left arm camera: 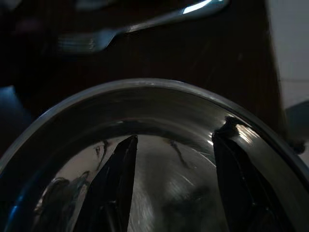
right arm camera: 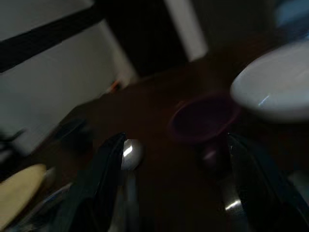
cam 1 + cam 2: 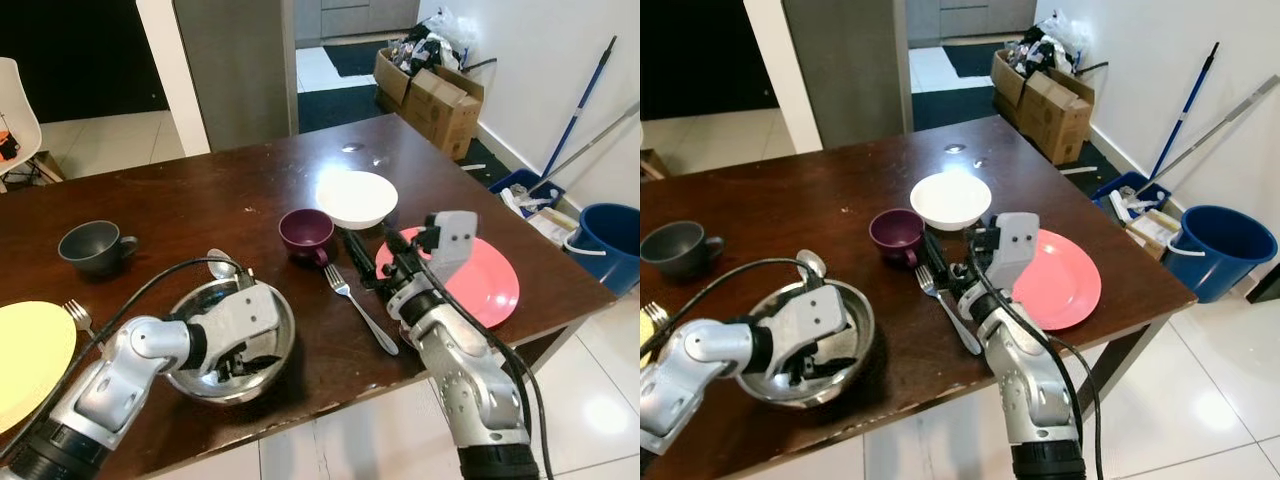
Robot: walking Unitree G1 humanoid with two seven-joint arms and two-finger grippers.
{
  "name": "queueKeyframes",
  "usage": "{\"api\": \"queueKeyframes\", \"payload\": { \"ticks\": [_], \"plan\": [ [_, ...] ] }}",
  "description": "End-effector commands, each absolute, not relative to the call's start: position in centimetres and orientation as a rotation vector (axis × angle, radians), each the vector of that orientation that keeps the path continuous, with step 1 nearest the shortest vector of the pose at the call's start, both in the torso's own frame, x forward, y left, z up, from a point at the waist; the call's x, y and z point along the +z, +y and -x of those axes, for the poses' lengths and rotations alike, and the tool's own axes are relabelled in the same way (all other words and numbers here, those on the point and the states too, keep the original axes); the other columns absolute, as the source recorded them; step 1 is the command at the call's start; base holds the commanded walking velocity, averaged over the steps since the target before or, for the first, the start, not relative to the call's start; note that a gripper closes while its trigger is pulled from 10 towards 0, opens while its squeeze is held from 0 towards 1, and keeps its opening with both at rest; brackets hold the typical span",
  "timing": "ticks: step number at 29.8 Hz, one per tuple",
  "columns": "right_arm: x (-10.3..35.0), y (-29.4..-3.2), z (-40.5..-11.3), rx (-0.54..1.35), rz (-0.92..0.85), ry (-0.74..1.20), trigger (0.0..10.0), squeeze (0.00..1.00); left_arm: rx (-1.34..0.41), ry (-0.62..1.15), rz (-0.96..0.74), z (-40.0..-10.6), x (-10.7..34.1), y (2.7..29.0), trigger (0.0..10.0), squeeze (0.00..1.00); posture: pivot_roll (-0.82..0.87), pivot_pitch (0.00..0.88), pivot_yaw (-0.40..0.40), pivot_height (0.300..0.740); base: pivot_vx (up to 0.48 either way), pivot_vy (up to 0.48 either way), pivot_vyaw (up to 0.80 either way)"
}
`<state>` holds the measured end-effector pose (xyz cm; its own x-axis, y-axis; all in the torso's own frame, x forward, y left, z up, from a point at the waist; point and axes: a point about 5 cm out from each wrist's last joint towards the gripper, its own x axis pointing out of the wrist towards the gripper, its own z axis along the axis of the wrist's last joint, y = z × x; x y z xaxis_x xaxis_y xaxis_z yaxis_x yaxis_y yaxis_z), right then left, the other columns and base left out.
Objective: Setting the table
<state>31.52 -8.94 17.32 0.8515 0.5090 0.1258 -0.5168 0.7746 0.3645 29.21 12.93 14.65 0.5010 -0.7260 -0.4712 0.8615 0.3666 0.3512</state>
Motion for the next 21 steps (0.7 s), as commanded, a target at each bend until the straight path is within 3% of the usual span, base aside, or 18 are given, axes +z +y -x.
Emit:
{"api": "queueKeyframes", "payload": {
  "ticks": [1, 3, 8, 17, 21],
  "plan": [
    [16.2, -7.8, -31.2, 0.623, -0.465, 0.070, 10.0, 0.00, -1.038, 0.262, -0.601, -29.2, 14.3, 12.4, 10.0, 0.00, -0.02, 0.019, 0.099, 0.740, 0.000, 0.000, 0.00],
    [15.9, -7.4, -30.9, 0.665, -0.515, 0.106, 10.0, 0.00, -1.027, 0.260, -0.579, -29.4, 14.1, 11.8, 10.0, 0.00, -0.02, 0.019, 0.095, 0.740, 0.000, 0.000, 0.00],
    [15.4, -7.2, -29.6, 0.763, -0.428, 0.186, 10.0, 0.00, -0.931, 0.141, -0.493, -30.5, 16.6, 11.9, 10.0, 0.00, -0.03, 0.020, 0.087, 0.740, 0.000, 0.000, 0.00],
    [14.7, -9.6, -27.7, 0.825, -0.198, 0.269, 10.0, 0.00, -0.674, -0.021, -0.508, -31.9, 22.8, 17.7, 10.0, 0.00, -0.03, 0.025, 0.063, 0.740, 0.000, 0.000, 0.00],
    [14.3, -10.0, -27.9, 0.824, -0.201, 0.314, 10.0, 0.00, -0.560, -0.033, -0.551, -32.1, 23.4, 19.7, 10.0, 0.00, -0.03, 0.024, 0.048, 0.740, 0.000, 0.000, 0.00]
  ]
}}
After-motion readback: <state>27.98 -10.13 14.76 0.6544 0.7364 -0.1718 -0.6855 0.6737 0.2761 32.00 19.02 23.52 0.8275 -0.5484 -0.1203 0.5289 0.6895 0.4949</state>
